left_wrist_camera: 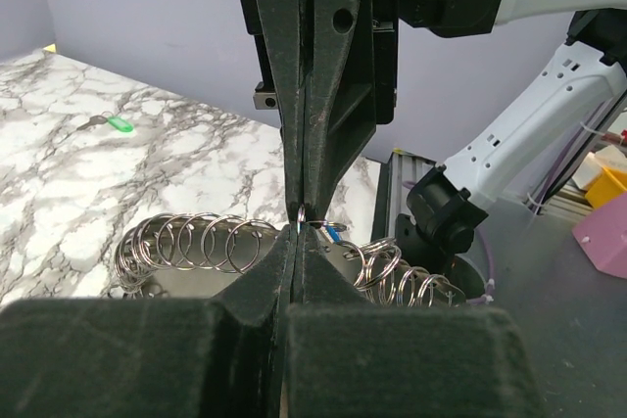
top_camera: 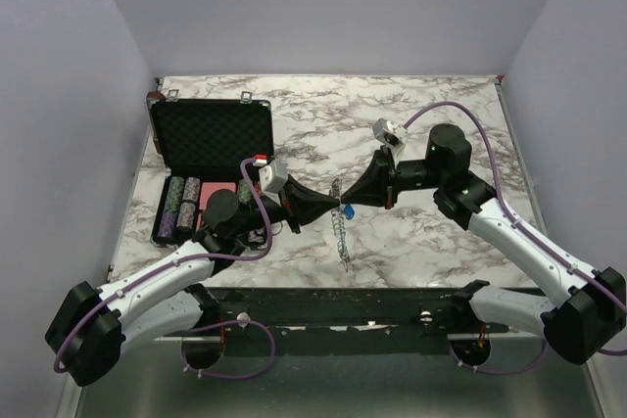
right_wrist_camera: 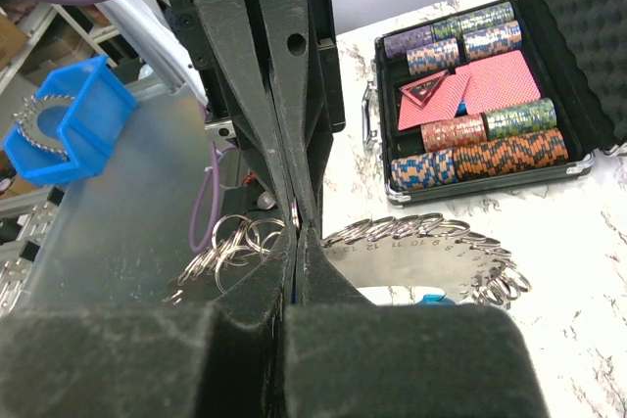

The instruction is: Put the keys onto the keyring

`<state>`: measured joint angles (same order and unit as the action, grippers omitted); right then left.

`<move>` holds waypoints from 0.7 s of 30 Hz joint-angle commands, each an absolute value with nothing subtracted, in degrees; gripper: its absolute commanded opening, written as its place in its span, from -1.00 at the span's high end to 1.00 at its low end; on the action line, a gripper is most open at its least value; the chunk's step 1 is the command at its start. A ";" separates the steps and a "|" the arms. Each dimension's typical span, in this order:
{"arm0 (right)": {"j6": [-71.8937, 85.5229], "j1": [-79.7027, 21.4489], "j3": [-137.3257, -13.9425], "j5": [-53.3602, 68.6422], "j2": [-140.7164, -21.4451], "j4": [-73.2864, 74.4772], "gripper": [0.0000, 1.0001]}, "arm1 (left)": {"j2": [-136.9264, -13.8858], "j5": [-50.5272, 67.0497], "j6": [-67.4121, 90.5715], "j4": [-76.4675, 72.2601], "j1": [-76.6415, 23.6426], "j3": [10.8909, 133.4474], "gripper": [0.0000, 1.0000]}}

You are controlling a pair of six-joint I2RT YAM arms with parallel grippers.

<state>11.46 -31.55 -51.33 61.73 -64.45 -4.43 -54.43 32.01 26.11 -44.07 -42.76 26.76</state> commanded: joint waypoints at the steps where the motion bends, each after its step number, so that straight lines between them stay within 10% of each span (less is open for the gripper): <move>1: 11.07 -32.70 -51.07 62.22 -65.21 -4.13 0.99 | -54.23 29.53 26.54 -48.52 -42.63 28.39 1.00; 7: 9.49 -32.69 -52.99 61.97 -65.48 -1.41 0.99 | -54.58 30.67 26.89 -48.96 -42.54 28.13 1.00; 13: 4.93 -32.69 -54.93 61.09 -65.92 5.00 0.99 | -54.32 36.20 25.93 -44.05 -41.05 29.17 0.34; 21: 1.50 -32.70 -56.43 61.08 -66.71 8.87 1.00 | -54.76 44.47 19.35 -29.02 -39.29 34.53 0.33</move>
